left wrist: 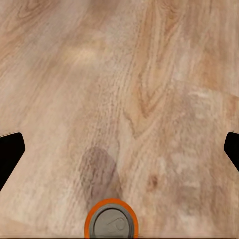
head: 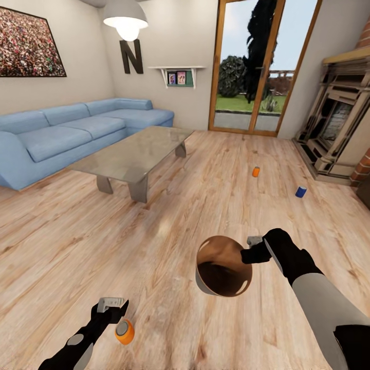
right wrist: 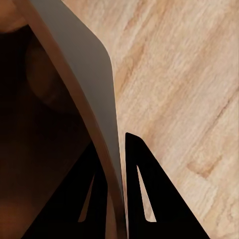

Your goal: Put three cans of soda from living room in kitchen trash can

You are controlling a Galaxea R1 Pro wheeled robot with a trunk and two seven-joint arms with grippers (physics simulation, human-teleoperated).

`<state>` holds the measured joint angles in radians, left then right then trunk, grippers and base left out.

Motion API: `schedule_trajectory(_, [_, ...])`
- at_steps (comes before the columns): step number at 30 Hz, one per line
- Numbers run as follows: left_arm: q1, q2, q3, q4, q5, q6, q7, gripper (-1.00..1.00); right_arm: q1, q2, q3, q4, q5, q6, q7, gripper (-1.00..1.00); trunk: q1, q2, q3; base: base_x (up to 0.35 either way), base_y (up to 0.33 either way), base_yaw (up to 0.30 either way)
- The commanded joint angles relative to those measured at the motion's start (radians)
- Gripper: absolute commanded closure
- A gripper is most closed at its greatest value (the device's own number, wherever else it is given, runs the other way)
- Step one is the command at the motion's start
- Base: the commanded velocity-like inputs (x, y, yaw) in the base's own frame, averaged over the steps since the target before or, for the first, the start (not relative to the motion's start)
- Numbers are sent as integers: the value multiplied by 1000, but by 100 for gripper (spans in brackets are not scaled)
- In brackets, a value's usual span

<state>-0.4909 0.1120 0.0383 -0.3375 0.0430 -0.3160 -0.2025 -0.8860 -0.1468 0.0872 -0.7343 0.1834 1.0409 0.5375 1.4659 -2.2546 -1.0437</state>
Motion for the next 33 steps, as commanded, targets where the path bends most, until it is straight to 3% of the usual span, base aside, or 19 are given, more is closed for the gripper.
schedule_trajectory(1, [0, 0, 0, 0, 0, 0, 0, -100, -1, 0, -1, 0, -32, 6, 4, 100, 4, -7, -5, 0, 0, 0])
schedule_trajectory(20, [0, 0, -1, 19, 1, 0, 0, -100, -1, 3, 0, 0, -31, 6, 4, 100, 77, -140, -93, 0, 0, 0])
schedule_trajectory(33, [-1, 0, -1, 20, 2, 0, 0, -100, 1, 4, 0, -3, -30, 6, 4, 100, 84, -154, -113, 0, 0, 0])
